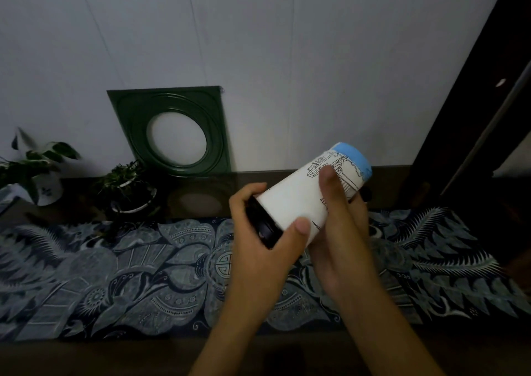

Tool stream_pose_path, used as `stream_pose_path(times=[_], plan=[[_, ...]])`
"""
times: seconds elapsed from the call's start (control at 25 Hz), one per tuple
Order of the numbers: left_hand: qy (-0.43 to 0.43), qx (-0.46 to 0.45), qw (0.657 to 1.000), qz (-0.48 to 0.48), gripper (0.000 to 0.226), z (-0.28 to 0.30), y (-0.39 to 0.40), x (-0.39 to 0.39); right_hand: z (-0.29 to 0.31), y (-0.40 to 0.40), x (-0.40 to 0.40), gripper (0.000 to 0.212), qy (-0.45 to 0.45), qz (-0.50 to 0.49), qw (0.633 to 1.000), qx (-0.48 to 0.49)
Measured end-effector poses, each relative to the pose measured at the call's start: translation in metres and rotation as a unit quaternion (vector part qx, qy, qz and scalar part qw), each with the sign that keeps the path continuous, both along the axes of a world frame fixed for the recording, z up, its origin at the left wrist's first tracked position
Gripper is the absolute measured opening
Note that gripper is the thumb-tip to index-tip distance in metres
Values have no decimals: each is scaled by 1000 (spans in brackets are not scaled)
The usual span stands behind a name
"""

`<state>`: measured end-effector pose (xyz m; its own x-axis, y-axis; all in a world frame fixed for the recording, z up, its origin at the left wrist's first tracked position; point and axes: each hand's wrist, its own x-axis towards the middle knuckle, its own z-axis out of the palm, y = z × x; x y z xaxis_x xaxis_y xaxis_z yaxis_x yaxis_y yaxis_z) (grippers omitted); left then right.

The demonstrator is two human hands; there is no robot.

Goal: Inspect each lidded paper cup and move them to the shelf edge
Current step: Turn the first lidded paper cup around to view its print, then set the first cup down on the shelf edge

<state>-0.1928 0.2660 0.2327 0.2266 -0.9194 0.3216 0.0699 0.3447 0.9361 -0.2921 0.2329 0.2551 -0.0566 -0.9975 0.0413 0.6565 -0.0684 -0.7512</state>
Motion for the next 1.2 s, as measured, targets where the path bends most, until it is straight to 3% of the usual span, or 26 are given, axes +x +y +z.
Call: stream_pose_path(times=[0.08,0.16,0.32,0.4,0.52,0.6,0.76,0.96,1.2], plan=[[29,17,999,12,55,-6,-2,2,-7,-3,-1,74,39,7,999,-10],[101,66,992,27,56,-8,-7,7,-16,-2,-1,81,151,4,987,-52],[160,117,979,56,54,-13,-14,20,-42,9,1,101,449,46,876,-170],[146,132,979,49,54,-16,-13,25,-50,14,2,99,510,55,835,-201],[90,135,987,19,56,-24,-10,31,-56,10,-2,80,486,26,851,-199],[79,115,990,14,42,-32,-9,41,-56,8,-6,76,480,32,859,-176],[94,126,988,2,36,-55,0,62,-74,5,-5,66,440,96,886,-113],[125,201,971,29,33,-99,27,94,-127,16,20,33,335,224,915,-3],[156,303,937,80,29,-168,71,130,-217,44,51,60,265,299,903,156]])
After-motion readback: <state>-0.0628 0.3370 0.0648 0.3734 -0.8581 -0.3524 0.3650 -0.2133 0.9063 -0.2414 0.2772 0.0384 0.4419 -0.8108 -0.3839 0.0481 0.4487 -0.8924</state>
